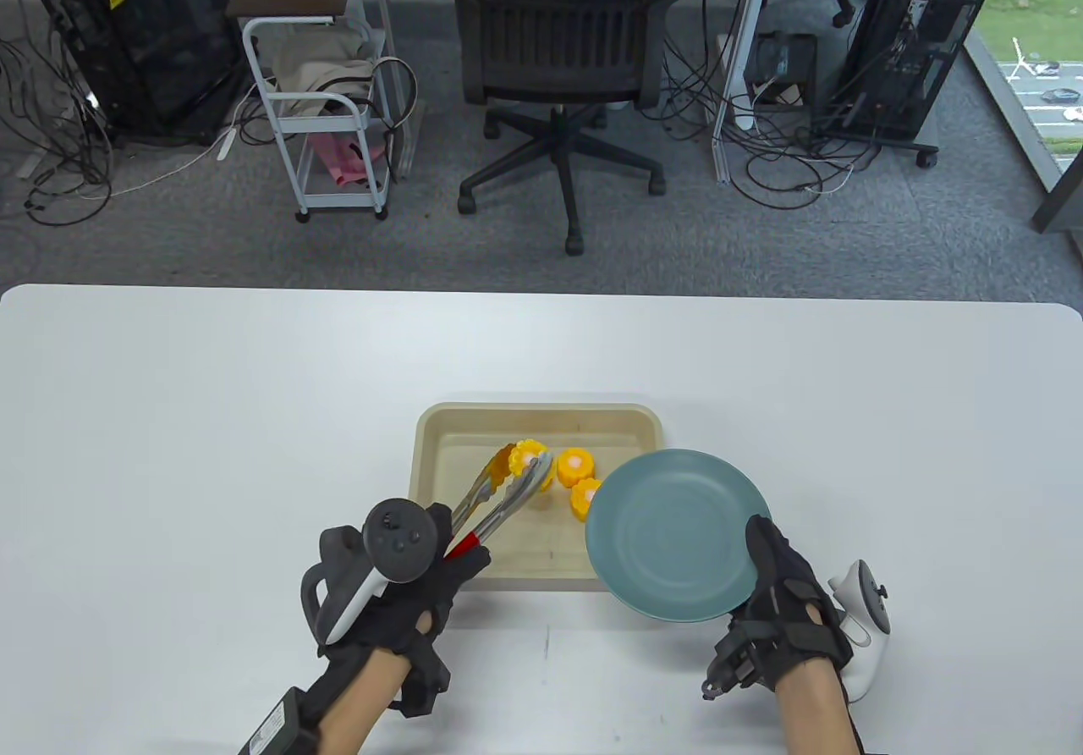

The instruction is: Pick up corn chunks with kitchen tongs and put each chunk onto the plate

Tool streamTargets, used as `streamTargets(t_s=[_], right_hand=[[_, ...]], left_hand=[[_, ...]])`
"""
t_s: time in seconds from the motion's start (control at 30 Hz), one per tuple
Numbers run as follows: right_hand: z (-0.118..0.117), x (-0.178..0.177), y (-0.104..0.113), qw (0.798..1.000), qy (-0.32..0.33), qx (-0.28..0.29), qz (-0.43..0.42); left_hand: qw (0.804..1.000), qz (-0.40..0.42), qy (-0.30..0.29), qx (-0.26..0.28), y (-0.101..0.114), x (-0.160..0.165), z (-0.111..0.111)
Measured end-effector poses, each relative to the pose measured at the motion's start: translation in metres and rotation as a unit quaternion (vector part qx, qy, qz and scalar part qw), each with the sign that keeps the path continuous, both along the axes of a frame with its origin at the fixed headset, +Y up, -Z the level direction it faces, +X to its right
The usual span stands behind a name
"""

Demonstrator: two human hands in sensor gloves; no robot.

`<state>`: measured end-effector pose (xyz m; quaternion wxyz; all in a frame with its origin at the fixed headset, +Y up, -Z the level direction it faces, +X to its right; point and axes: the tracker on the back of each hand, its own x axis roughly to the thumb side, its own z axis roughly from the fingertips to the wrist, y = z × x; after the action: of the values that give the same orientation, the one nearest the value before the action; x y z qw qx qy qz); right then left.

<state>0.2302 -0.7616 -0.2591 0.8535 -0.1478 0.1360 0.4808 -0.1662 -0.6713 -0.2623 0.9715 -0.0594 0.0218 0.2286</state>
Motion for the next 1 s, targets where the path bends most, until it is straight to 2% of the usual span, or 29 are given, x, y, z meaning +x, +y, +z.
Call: streamTargets(t_s=[0.07,0.2,0.33,0.47,0.67,0.8,0.9,1.0], right_hand=[[-0.001,0.000,-0.001,1.000,-0.001,-0.001,0.003],[0.000,-0.001,-0.003,1.000,0.002,-0.008,-0.008],[0.000,-0.002,-0.004,1.000,0.005,-0.012,-0.015],[0.000,-0.001,-0.005,1.000,0.003,-0.011,-0.012],[0.000,-0.001,-0.004,1.000,0.010,-0.008,-0.010],[0.000,-0.002,-0.004,1.000,0.014,-0.007,-0.010],[-0.001,-0.002,-0.007,1.000,0.013,-0.015,-0.010],[-0.001,-0.002,-0.008,1.000,0.014,-0.018,-0.018]], left_hand=[[0.999,0.032,-0.022,0.026,0.020,0.009,0.001],[0.993,0.052,-0.099,0.024,0.043,0.046,0.002],[0.987,-0.008,-0.156,0.027,0.050,0.096,0.008],[0.984,-0.045,-0.172,0.028,0.046,0.119,0.011],[0.982,-0.069,-0.173,0.029,0.034,0.126,0.006],[0.981,-0.078,-0.180,0.009,0.025,0.127,0.002],[0.984,-0.028,-0.174,0.018,0.028,0.122,0.000],[0.986,-0.031,-0.162,0.027,0.035,0.114,-0.003]])
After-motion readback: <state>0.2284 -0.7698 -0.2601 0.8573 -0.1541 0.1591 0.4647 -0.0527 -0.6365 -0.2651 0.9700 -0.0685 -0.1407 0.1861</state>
